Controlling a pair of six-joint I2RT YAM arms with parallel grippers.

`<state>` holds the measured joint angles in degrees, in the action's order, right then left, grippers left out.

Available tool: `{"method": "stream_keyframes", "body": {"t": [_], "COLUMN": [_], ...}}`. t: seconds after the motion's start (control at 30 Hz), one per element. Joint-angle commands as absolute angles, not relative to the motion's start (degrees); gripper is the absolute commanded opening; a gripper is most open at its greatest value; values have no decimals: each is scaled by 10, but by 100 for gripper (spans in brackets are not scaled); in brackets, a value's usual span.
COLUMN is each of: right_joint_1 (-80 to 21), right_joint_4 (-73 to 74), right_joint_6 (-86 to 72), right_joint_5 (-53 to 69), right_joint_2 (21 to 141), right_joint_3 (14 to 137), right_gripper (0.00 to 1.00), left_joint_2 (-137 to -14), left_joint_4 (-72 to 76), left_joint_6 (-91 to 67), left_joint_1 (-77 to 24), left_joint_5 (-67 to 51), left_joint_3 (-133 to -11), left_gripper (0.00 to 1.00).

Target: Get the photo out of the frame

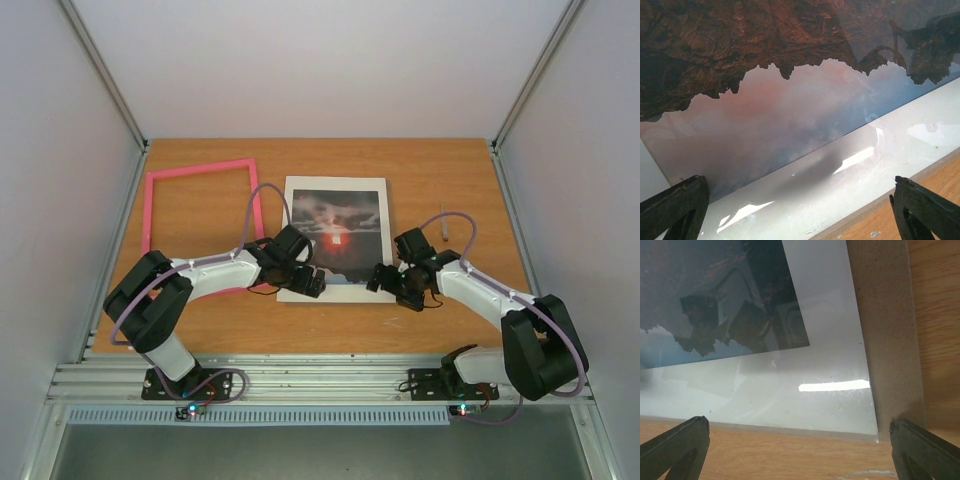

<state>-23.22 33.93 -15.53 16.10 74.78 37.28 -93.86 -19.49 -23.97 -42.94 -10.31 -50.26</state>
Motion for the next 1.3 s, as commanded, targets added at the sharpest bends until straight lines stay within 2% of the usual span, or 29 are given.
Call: {"method": "stream_keyframes", "body": {"t": [0.0,0.3,0.57,0.93,1.27], "right_joint_1": [-236,-236,-236,-235,-235], "right_joint_4": [335,324,284,307,315], "right_joint_6": [-148,-149,-152,-160,-175], "right_joint_5": [147,173,208,217,225], "right_joint_2": [768,803,755,691,684], "right_joint_3": [388,380,371,376,394], "right_gripper": [98,98,98,98,98], "left_joint_2": [-954,-964,-967,-959,-910], "left_joint_4": [-205,-202,-203,-200,-192], "left_joint_6": [-241,-243,-241,-236,-227], "left_joint_1": [-428,-429,-428,-429,-430], "left_joint_5": [-118,-126,-128,-127,-128], "left_joint_3": [-498,-499,-501,-500,-500], "left_gripper": [99,99,99,99,99]}}
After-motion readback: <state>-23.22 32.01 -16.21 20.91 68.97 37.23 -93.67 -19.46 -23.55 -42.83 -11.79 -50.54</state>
